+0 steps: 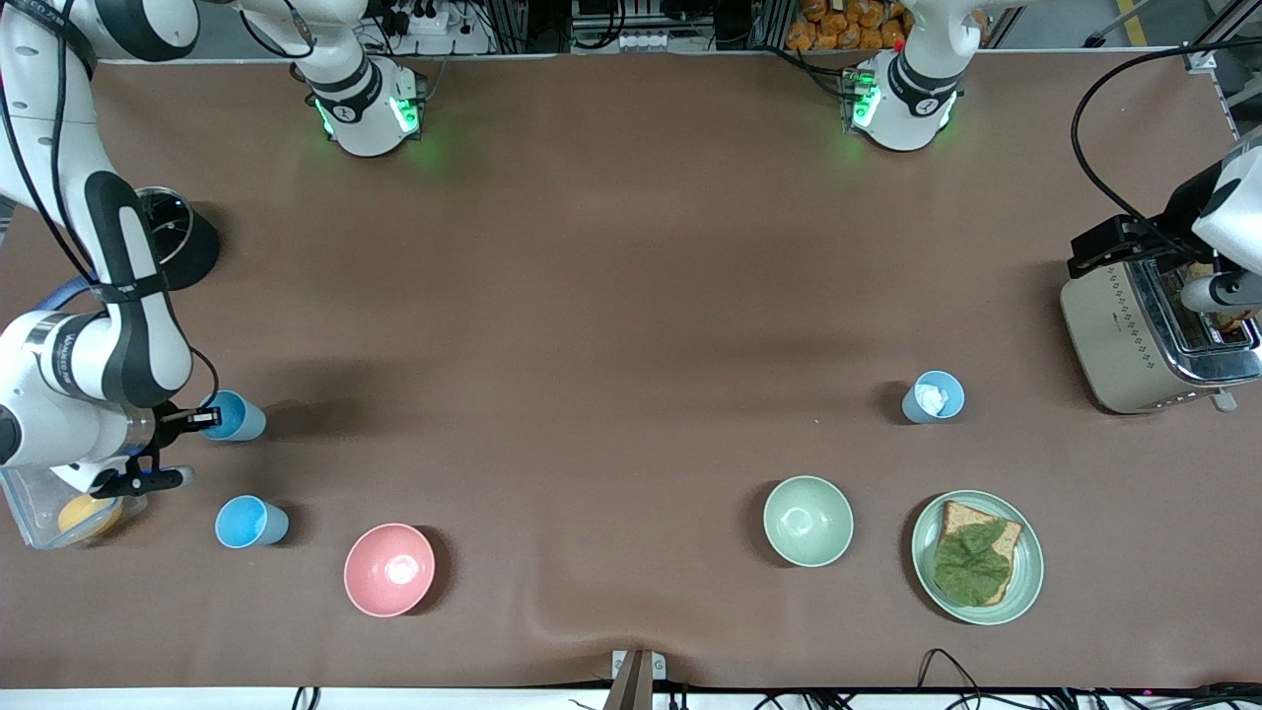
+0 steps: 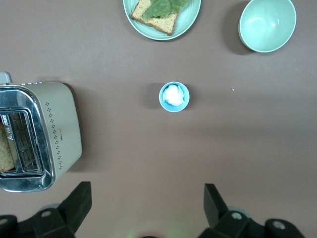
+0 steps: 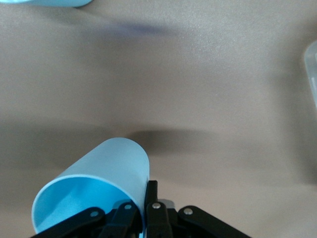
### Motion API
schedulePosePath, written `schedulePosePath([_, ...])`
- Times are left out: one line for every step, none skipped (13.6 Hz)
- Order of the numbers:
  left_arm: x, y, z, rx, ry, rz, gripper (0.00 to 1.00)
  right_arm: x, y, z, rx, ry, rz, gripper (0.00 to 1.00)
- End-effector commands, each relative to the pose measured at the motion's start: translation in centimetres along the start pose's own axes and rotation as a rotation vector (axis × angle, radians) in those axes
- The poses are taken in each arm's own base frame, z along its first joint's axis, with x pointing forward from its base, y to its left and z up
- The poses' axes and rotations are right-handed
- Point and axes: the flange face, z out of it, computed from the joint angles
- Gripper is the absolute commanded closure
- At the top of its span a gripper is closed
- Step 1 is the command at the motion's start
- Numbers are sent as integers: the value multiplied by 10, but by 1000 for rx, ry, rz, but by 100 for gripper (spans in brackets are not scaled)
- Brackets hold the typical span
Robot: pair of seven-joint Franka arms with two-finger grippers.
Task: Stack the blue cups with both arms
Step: 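Lift the light-blue cup with the right gripper and hold it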
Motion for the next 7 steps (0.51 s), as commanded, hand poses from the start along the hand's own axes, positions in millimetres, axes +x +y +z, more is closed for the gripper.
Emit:
schedulePosePath([-2,-3,-1,-23,-8,24,0,-5,-1,-4,18,0,-5,100])
schedulePosePath([-2,-3,-1,-23,-8,24,0,-5,-1,-5,22,2,-3,100])
schedulePosePath([-2,-3,-1,-23,-8,24,0,-5,-1,-5,23,3,-3,100])
schedulePosePath([-2,-2,0,-22,-11,24,0,-5,-1,-5,23,3,-3,100])
schedulePosePath([-2,-2,2,-22,-16,23,0,-5,-2,-4,25,2,-1,100])
schedulePosePath([2,-3,10,-22,-31,21,0,-5,-1,-4,34,4,5,100])
schedulePosePath([5,-6,17,-23,-40,17,0,-5,-3,-4,63,11,17,100])
